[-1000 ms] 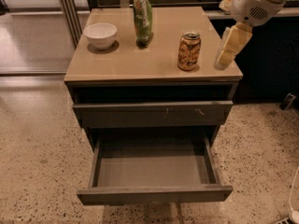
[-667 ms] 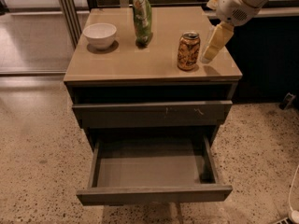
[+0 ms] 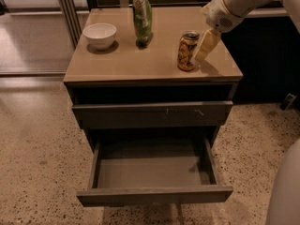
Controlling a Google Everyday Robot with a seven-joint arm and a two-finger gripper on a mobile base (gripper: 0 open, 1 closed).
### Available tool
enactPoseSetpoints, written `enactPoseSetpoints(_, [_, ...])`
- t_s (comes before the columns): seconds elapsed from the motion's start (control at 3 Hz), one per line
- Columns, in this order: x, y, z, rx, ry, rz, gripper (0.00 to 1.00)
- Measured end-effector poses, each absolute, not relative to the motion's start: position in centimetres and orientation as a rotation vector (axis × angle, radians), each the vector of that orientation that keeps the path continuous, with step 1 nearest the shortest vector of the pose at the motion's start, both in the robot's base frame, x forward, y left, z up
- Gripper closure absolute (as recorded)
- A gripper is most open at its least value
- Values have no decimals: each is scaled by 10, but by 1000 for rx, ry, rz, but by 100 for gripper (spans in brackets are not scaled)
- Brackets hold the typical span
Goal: Place orange can into middle drawer
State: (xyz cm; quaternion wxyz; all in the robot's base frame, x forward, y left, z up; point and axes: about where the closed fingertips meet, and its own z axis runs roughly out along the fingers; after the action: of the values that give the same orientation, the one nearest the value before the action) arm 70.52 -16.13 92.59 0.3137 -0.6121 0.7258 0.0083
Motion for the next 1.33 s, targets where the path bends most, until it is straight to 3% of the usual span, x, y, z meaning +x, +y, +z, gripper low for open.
enactPoseSetpoints(1.33, [740,-175,899,-1378,2024,340,0])
